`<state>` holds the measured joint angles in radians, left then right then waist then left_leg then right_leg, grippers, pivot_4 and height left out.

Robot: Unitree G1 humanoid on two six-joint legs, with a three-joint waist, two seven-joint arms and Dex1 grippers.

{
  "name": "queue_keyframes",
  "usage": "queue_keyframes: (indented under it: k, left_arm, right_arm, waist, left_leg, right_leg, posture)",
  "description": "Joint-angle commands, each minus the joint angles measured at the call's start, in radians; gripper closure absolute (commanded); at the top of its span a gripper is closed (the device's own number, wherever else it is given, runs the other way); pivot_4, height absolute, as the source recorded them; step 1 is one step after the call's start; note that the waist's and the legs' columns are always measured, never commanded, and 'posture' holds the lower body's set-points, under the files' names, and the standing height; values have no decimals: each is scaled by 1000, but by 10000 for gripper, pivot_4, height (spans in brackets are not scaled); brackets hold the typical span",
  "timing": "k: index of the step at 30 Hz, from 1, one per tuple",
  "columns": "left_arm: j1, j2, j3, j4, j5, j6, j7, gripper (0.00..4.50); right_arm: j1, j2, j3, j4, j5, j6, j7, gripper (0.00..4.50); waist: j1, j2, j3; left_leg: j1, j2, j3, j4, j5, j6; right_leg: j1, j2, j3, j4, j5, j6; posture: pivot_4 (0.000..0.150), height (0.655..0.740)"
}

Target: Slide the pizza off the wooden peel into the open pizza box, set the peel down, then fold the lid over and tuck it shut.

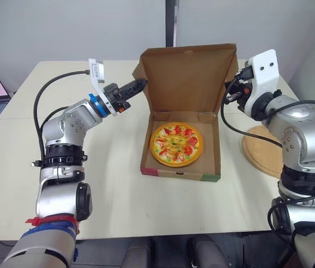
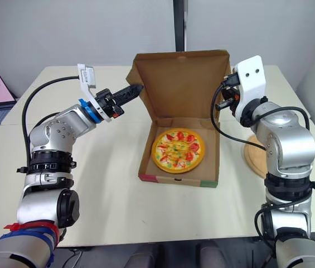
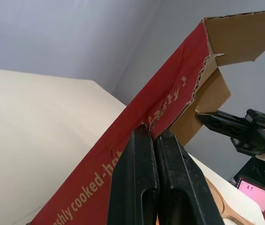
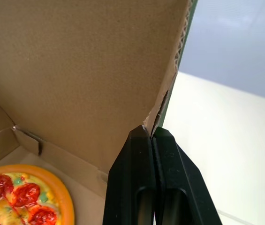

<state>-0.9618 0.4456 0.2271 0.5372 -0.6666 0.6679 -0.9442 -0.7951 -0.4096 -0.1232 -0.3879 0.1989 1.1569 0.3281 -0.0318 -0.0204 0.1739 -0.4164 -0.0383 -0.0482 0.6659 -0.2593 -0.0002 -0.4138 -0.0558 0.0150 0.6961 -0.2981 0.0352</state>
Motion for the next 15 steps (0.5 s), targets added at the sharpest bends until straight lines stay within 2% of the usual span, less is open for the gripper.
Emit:
queue_keyframes:
  k: [1, 8, 13, 15]
  left_arm:
    - [-38, -21, -19, -4, 13, -14, -25, 45000]
    - [6, -17, -42, -86, 49, -29, -26, 45000]
    - [74, -5, -31, -224, 37, 4, 19, 45000]
    - [127, 3, -19, -333, 18, 38, 59, 45000]
  right_arm:
    - [1, 30, -5, -119, 29, 56, -31, 44730]
    - [104, 45, 5, -221, 25, 73, -68, 44730]
    - [163, 72, -4, -289, 37, 72, -81, 44730]
    - [195, 86, -3, -321, 39, 65, -91, 44730]
  waist:
    - [0, 0, 0]
    - [0, 0, 0]
    - [0, 0, 0]
    - [0, 0, 0]
  left_leg:
    - [0, 0, 0, 0, 0, 0]
    - [0, -1, 0, 0, 0, 0]
    - [0, 0, 0, 0, 0, 0]
    - [0, 0, 0, 0, 1, -1]
  right_leg:
    - [0, 0, 0, 0, 0, 0]
    - [0, 0, 0, 0, 0, 0]
    - [0, 0, 1, 1, 0, 0]
    - [0, 0, 1, 1, 0, 0]
  posture:
    - [1500, 7318]
    - [1500, 7318]
    - [1500, 7318]
    - [1500, 7318]
